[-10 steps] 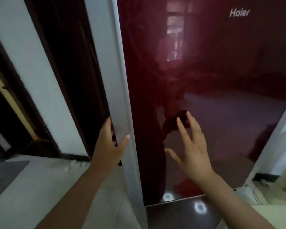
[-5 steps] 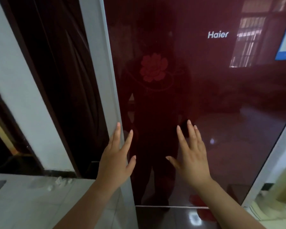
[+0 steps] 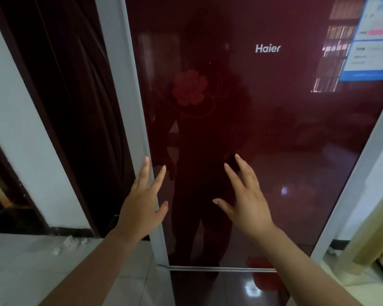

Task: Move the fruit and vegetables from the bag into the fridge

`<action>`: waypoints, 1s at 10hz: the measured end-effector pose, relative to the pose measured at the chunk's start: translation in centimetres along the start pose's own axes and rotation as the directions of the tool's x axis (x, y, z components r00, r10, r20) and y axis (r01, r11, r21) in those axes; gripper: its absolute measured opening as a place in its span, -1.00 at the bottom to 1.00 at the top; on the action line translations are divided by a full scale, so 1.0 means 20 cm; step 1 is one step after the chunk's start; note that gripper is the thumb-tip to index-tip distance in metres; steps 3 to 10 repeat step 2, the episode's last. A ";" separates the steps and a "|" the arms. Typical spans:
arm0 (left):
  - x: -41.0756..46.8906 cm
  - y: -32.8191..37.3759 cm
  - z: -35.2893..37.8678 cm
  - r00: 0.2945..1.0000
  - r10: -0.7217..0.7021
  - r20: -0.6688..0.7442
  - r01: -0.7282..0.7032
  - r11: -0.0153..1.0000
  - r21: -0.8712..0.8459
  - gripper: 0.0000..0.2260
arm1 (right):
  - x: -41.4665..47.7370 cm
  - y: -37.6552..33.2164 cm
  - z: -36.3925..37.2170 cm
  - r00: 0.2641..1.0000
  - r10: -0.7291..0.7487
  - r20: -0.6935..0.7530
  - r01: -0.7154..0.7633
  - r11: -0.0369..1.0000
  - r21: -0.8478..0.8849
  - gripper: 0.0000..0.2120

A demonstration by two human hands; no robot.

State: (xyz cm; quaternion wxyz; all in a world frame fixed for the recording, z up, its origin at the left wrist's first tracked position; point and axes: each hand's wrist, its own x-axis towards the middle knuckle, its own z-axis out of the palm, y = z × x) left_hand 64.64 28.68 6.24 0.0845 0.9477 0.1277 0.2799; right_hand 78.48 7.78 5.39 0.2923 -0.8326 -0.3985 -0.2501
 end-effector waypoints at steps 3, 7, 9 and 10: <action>-0.04 0.12 -0.11 1.000 -0.018 0.003 0.018 0.999 0.045 -0.28 | -0.02 0.05 -0.21 0.996 0.088 0.031 -0.089 0.995 0.045 -0.23; -0.04 0.12 -0.11 1.000 -0.018 0.003 0.018 0.999 0.045 -0.28 | -0.02 0.05 -0.21 0.996 0.088 0.031 -0.089 0.995 0.045 -0.23; -0.04 0.12 -0.11 1.000 -0.018 0.003 0.018 0.999 0.045 -0.28 | -0.02 0.05 -0.21 0.996 0.088 0.031 -0.089 0.995 0.045 -0.23; -0.04 0.12 -0.11 1.000 -0.018 0.003 0.018 0.999 0.045 -0.28 | -0.02 0.05 -0.21 0.996 0.088 0.031 -0.089 0.995 0.045 -0.23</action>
